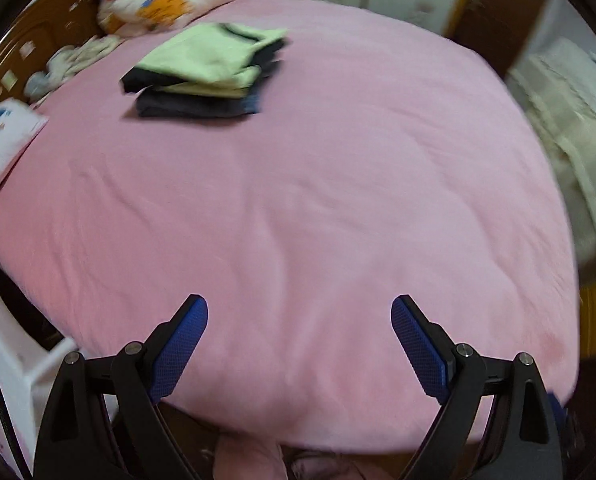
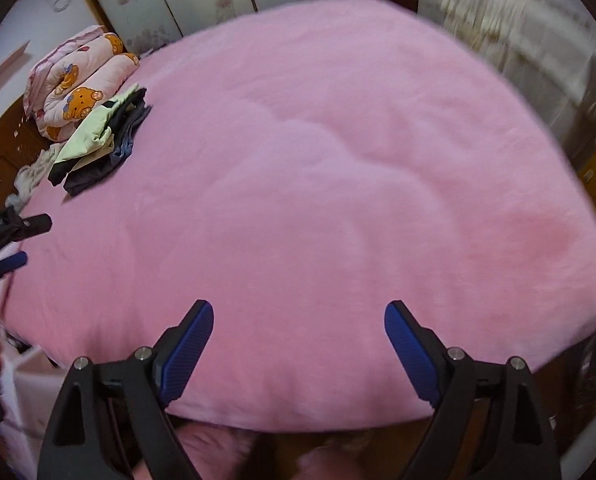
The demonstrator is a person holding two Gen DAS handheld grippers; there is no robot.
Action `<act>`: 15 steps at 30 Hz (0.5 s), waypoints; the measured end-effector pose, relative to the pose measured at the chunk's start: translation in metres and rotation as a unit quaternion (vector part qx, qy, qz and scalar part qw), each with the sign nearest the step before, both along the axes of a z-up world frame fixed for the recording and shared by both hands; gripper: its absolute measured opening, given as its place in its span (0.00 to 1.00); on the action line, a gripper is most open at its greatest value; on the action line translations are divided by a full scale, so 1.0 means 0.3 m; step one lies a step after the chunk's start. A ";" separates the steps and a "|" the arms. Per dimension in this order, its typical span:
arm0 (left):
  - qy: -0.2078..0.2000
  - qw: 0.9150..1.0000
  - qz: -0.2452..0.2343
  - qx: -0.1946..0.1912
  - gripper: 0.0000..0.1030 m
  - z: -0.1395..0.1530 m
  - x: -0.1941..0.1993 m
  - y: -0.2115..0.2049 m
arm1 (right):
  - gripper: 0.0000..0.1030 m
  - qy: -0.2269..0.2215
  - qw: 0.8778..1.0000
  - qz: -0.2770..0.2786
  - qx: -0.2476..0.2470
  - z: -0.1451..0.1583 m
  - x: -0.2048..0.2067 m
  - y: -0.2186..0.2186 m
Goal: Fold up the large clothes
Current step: 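Release the bundle on the stack and pull both grippers back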
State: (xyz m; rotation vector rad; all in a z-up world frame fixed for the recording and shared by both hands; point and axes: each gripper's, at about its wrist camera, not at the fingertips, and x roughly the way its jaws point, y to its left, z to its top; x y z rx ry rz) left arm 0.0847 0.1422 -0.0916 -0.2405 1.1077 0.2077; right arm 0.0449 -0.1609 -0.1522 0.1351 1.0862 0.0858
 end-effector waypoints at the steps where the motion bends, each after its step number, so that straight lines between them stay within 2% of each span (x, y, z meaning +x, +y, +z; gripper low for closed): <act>1: -0.003 1.000 -0.013 0.011 0.90 0.036 -0.041 -0.060 | 0.86 -0.005 1.000 0.006 -0.011 0.031 -0.026 -0.014; 5: -0.009 0.994 -0.075 0.079 0.90 0.140 -0.189 -0.265 | 0.86 0.003 1.000 0.009 0.001 0.146 -0.131 -0.069; 7: -0.004 0.991 -0.095 0.095 0.90 0.179 -0.237 -0.321 | 0.87 0.009 1.000 -0.002 0.022 0.198 -0.170 -0.087; 9: -0.004 0.991 -0.098 0.087 0.90 0.220 -0.285 -0.349 | 0.87 0.016 0.999 0.004 0.038 0.259 -0.190 -0.075; 12: -0.009 0.994 -0.089 0.055 0.90 0.277 -0.331 -0.359 | 0.87 0.007 0.999 0.025 0.041 0.337 -0.207 -0.061; 15: -0.024 0.995 -0.080 0.052 0.90 0.325 -0.331 -0.337 | 0.87 -0.006 0.998 0.043 0.042 0.403 -0.230 -0.033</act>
